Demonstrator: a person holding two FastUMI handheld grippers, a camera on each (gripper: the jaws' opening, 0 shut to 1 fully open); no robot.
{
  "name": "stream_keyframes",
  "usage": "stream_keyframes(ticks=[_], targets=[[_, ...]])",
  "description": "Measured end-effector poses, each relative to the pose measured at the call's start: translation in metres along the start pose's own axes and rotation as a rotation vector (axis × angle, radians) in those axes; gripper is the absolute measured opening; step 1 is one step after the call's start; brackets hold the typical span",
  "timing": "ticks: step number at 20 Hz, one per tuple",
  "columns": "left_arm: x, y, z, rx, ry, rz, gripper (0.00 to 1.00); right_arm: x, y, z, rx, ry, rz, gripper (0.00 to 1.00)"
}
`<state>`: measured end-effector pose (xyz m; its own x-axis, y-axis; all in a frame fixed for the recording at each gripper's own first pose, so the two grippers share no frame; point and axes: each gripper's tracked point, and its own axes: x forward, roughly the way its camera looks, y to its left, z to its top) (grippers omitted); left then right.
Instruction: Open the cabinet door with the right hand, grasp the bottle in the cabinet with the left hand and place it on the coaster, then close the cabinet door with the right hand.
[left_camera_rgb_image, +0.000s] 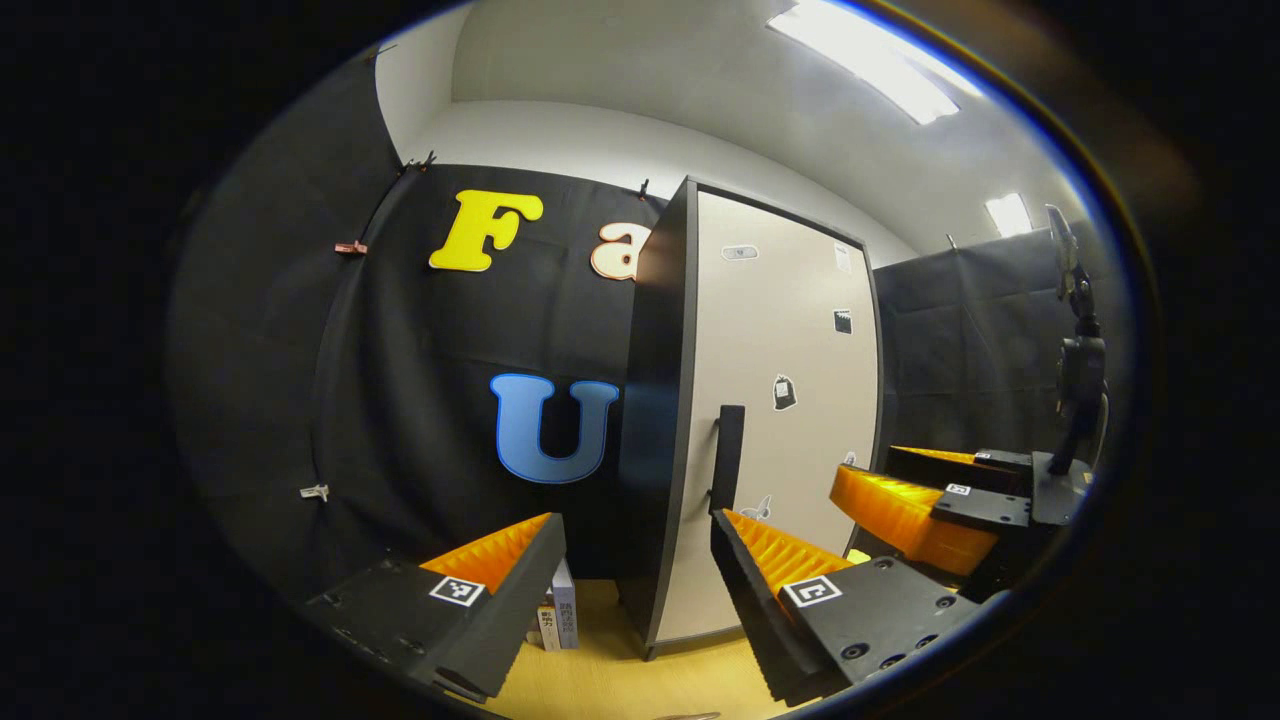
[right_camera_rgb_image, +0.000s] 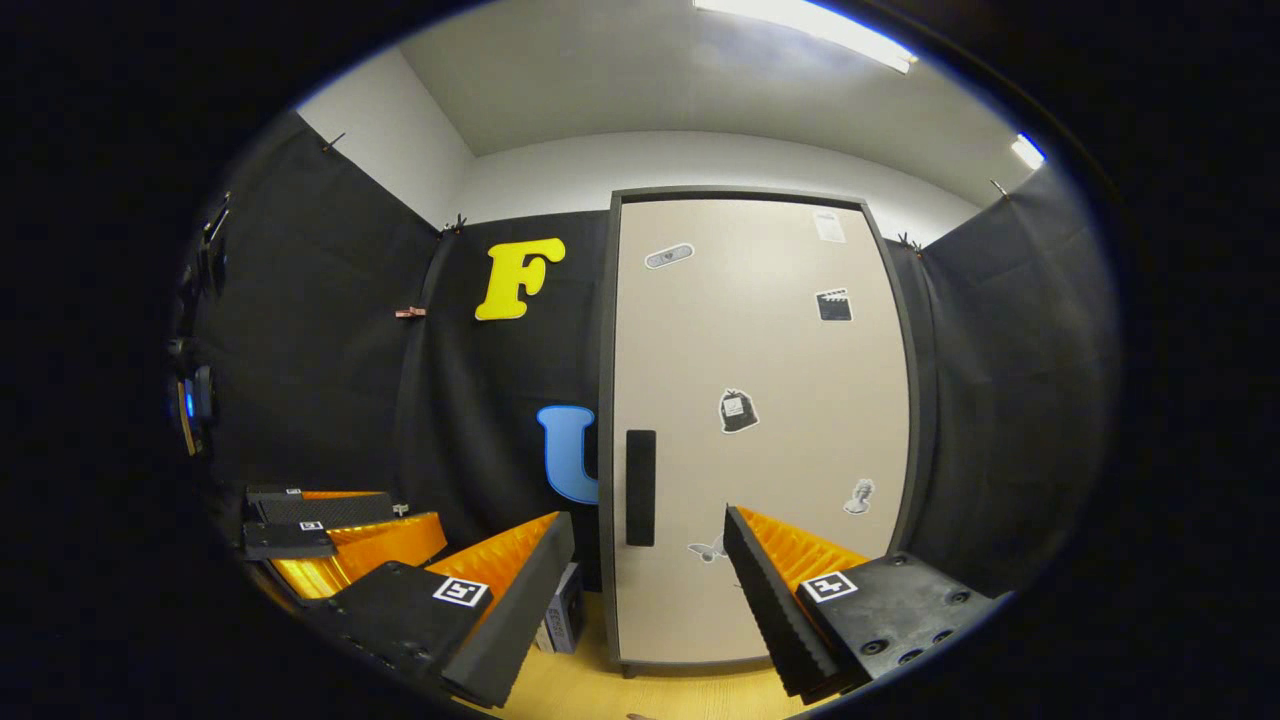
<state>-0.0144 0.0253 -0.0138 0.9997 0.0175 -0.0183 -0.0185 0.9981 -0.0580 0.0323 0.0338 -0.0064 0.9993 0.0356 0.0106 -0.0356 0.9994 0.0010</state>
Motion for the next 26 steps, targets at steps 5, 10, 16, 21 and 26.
stream_keyframes(ticks=[5, 10, 16, 21, 26], targets=[[0.002, 0.013, -0.008, -0.035, 0.015, 0.006, 0.93, 0.044, 0.008, -0.012, -0.008, -0.001, -0.002, 0.97], [0.001, 0.031, -0.014, -0.05, 0.023, 0.03, 0.93, 0.084, 0.006, -0.026, -0.022, 0.014, -0.026, 0.97], [0.006, 0.045, -0.017, -0.039, 0.024, 0.033, 0.93, 0.121, 0.003, -0.042, -0.04, 0.018, -0.058, 0.95], [0.013, 0.056, -0.023, -0.025, 0.04, 0.034, 0.93, 0.149, 0.002, -0.059, -0.033, 0.037, -0.073, 0.87], [0.017, 0.071, -0.028, -0.017, 0.05, 0.062, 0.93, 0.168, 0.001, -0.069, -0.032, 0.046, -0.085, 0.81]])
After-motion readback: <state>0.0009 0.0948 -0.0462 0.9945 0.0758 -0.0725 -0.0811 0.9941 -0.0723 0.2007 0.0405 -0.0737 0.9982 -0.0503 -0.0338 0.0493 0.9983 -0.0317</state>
